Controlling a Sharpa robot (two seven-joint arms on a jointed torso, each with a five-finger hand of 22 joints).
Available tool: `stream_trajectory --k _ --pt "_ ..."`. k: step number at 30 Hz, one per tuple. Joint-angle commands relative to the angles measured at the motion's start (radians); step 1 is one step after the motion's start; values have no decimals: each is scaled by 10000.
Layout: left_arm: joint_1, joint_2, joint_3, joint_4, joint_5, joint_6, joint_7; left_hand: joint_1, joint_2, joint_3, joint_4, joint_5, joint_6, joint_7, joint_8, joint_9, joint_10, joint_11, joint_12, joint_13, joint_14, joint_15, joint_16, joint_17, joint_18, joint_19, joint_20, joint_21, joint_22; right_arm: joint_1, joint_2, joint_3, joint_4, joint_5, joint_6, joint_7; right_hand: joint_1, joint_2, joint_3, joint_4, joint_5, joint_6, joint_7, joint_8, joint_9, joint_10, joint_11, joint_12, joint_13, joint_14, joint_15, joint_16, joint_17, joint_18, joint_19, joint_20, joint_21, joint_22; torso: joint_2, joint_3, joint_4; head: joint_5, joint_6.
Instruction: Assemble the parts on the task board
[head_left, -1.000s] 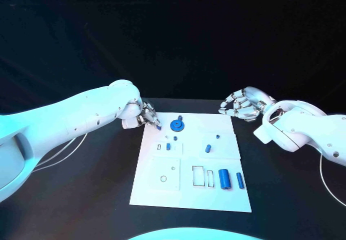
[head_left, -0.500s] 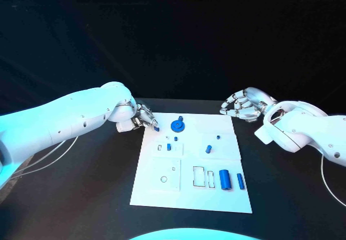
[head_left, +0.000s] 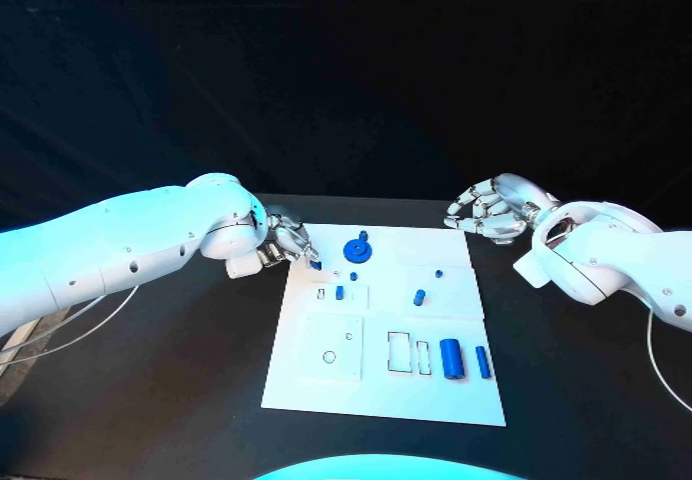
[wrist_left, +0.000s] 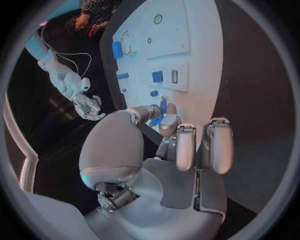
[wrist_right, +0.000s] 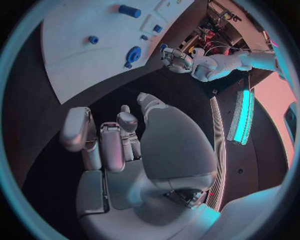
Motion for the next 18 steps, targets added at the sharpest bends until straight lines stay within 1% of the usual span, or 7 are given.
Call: stream_trajectory --k 1,4,6,8,9,11,18 --pt "-49 -109 -1 333 -518 -543 220 -102 -28 1775 -1833 69 240 -185 32 246 90 -8 51 42 753 -91 24 1448 -24 86 11 49 924 -4 -2 -4 -10 -76 -11 154 -47 -136 165 1 66 -98 -18 63 32 -258 -19 -373 -411 104 -85 -419 -476 244 -276 -7 -740 488 8 -8 1 -29 -18" --pt "-104 -203 -9 597 -740 -595 209 -109 -38 1779 -1841 98 258 -191 31 243 105 -14 62 61 753 -95 24 1447 -27 96 7 56 938 -5 8 -10 -30 -43 -53 211 -109 -257 456 -5 65 -166 -15 92 97 -1040 -26 -1552 -1702 -235 -91 -1447 -1552 477 -821 -21 -2342 -203 8 -8 -5 -12 -38" --pt "-142 -235 -21 736 -874 -605 183 -115 -45 1780 -1846 115 270 -194 31 241 120 -17 74 83 755 -98 28 1456 -28 97 5 58 940 -6 20 -14 -54 -12 -73 247 -149 -334 644 -10 62 -222 1 114 144 -1537 -26 -2440 -2667 -536 -88 -2393 -2472 681 -1318 -15 -3828 -875 5 -7 1 3 -53" --pt "-174 -246 -41 844 -1011 -595 145 -127 -58 1787 -1855 157 296 -202 31 238 138 -24 84 102 757 -105 30 1459 -32 109 -1 68 958 -7 30 -18 -77 18 -83 280 -211 -433 902 -14 58 -303 37 137 203 -1555 -17 -3016 -3225 -1023 -67 -3973 -3843 941 -1996 19 -6014 -1948 -1 -4 4 12 -84" --pt "-189 -245 -60 897 -1084 -588 122 -127 -58 1787 -1855 157 296 -202 31 238 138 -24 84 102 757 -105 30 1459 -32 109 -1 68 958 -8 35 -21 -90 37 -86 301 -252 -471 999 -7 54 -347 30 125 214 -1573 21 -3266 -3459 -1289 -43 -4861 -4600 975 -2076 29 -6468 -2230 1 -3 3 13 -88" --pt "-206 -236 -102 969 -1178 -566 84 -146 -80 1794 -1865 220 327 -212 31 234 151 -33 83 106 758 -113 31 1460 -33 113 -10 72 964 -10 47 -25 -112 62 -90 338 -302 -551 1186 -20 41 -436 85 80 221 -1580 80 -3786 -3961 -1582 10 -6115 -5368 967 -2122 92 -7013 -2677 9 -5 -6 24 -89" --pt "-231 -102 -252 1047 -1501 -342 -9 -165 -106 1802 -1881 299 365 -225 31 230 171 -45 88 120 762 -123 40 1478 -33 114 -20 75 967 -16 66 -31 -150 184 -131 464 -412 -686 1520 -45 32 -586 263 -2 254 -1691 287 -5167 -5356 -1914 236 -8111 -5759 958 -2294 306 -8271 -3829 14 -3 -20 61 -136"
